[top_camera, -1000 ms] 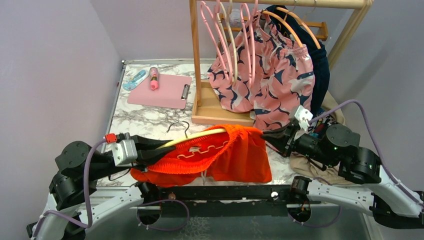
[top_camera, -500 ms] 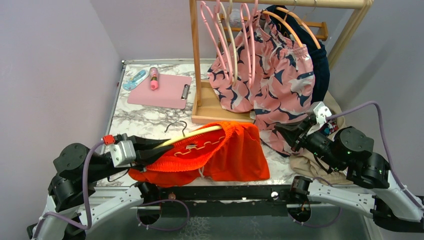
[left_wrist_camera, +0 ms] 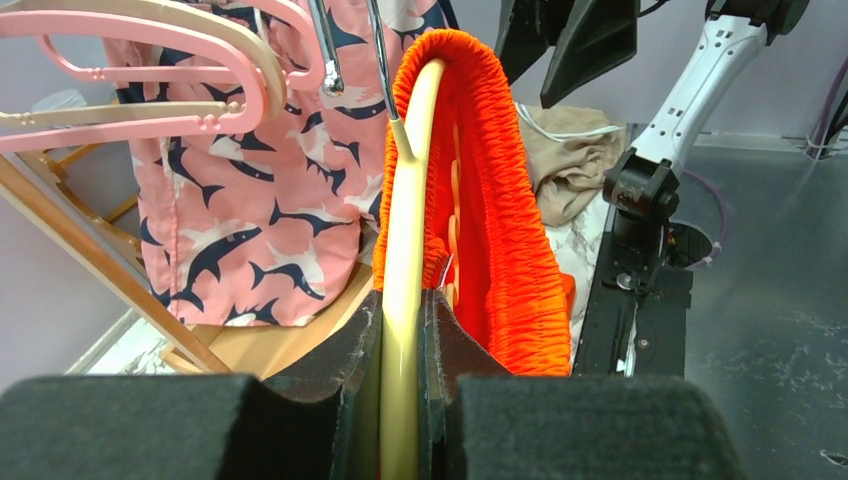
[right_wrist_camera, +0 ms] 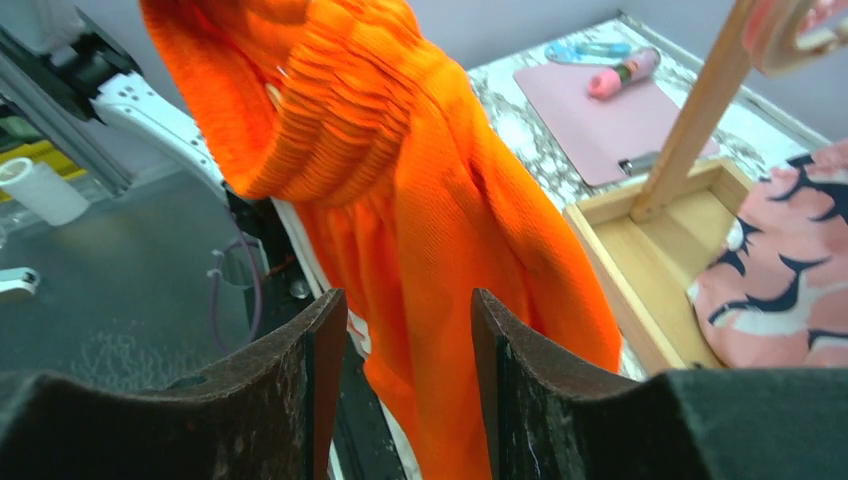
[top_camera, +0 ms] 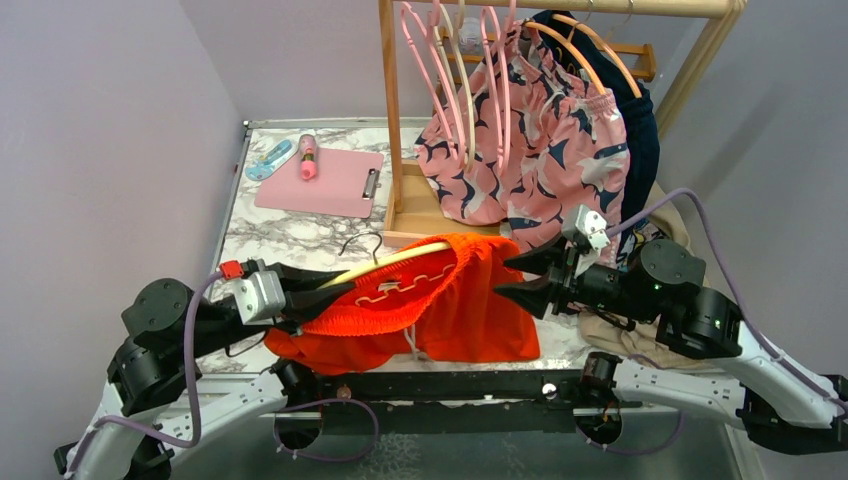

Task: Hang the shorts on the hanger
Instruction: Hang the shorts on the hanger.

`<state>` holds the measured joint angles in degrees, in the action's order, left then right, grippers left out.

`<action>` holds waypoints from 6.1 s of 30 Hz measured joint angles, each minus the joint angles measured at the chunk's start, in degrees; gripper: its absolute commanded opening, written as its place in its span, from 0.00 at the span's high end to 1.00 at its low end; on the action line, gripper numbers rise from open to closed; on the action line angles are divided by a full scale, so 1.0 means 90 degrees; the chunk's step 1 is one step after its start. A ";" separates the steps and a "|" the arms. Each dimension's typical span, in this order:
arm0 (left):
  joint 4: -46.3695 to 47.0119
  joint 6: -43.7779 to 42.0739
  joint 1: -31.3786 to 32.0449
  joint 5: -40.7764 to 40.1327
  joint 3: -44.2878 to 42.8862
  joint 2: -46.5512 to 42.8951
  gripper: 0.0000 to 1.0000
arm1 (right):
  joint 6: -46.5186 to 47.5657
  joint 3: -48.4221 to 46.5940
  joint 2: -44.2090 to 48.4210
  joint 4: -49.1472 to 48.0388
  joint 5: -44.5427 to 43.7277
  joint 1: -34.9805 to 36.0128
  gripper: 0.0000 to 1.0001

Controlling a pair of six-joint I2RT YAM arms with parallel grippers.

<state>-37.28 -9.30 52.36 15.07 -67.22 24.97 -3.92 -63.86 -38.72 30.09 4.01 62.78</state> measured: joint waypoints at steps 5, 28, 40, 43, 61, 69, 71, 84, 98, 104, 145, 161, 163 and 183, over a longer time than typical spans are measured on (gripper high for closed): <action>0.0163 0.0000 0.0000 -0.0002 0.0063 0.0129 1.00 | -0.0075 0.0010 -0.0189 -0.0527 0.0172 0.0000 0.57; 0.0374 0.0083 0.0000 0.1326 0.0355 0.1032 1.00 | 0.1168 -0.1790 -0.0517 0.0466 0.0835 -0.0012 0.41; 0.0695 0.0148 0.0000 0.2273 0.0338 0.2096 1.00 | 0.1460 -0.1430 -0.1780 0.0648 0.2123 -0.0012 0.47; 0.0833 0.0138 0.0000 0.2390 0.0328 0.2142 1.00 | 0.1440 -0.1421 -0.1780 0.0610 0.2200 -0.0012 0.52; 0.1263 0.0012 0.0000 0.2494 0.0328 0.2319 1.00 | 0.0629 -0.0843 -0.1780 -0.0289 0.2125 -0.0012 0.98; 0.1503 0.0053 0.0005 0.2504 0.0296 0.2327 0.46 | 0.0546 -0.0763 -0.1600 -0.0323 0.1989 -0.0012 0.99; 0.1586 0.0080 -0.0012 0.2409 0.0185 0.2266 0.43 | 0.0537 -0.0755 -0.1532 -0.0287 0.1936 -0.0012 0.99; 0.1593 0.0100 -0.0012 0.1345 -0.0063 0.0806 0.44 | 0.0544 -0.0942 -0.1069 0.0420 0.1678 -0.0012 0.99; 0.1484 0.0262 -0.0012 0.1736 -0.0158 0.1234 0.45 | 0.0561 -0.2042 -0.1192 0.0901 0.1496 -0.0012 0.99; 0.1831 0.0658 -0.0012 0.1615 -0.0398 0.1214 0.49 | 0.0500 -0.1911 -0.1212 0.0707 0.0432 -0.0012 0.99; 0.2353 0.6307 -0.0012 -0.2067 0.2739 0.1013 0.56 | -0.0529 -0.1826 -0.2912 -0.0692 -0.1605 -0.0012 0.99; 0.2526 0.6431 -0.0012 -0.2195 0.2652 0.1234 1.00 | -0.0544 -0.1671 -0.2914 -0.0780 -0.1613 -0.0015 0.99; 0.2623 0.6431 -0.0012 -0.2193 0.2586 0.1280 1.00 | -0.0510 -0.1615 -0.2912 -0.0818 -0.1625 -0.0015 0.99; 0.3075 0.6560 -0.0012 -0.1987 0.1977 0.2023 1.00 | -0.0270 -0.1299 -0.3041 -0.0918 -0.1700 -0.0015 0.99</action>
<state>-9.61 49.74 52.25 -2.81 -49.43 43.18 -6.35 -75.55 -66.08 21.82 -11.29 62.65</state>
